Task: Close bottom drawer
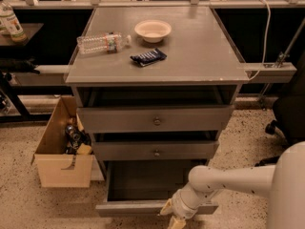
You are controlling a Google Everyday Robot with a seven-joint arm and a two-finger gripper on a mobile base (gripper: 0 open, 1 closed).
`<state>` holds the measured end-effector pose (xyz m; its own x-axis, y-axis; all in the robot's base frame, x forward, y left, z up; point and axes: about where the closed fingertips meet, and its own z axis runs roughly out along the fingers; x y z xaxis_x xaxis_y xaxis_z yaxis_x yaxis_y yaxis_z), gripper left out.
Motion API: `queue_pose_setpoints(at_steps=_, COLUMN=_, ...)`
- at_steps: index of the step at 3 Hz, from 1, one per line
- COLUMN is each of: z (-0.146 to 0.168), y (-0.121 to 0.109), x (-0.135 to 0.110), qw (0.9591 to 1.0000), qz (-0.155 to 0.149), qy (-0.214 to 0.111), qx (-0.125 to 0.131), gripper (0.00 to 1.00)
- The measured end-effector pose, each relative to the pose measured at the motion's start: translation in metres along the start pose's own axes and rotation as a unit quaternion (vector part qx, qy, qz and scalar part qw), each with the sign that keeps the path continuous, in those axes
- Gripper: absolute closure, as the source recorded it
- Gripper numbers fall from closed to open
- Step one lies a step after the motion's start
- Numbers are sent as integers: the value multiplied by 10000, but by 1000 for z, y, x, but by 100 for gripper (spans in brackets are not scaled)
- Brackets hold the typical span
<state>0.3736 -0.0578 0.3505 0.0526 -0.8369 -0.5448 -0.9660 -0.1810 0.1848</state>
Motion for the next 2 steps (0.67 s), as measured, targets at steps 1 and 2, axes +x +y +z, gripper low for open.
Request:
queue_pose_setpoints(at_steps=1, z=38, y=-5, x=23, qw=9997, qz=123, qy=-60, qx=-191, gripper=61)
queue_pose_setpoints(at_steps=2, z=71, y=-9, x=50, qw=9988, qz=365, qy=-45, qx=-329, gripper=84)
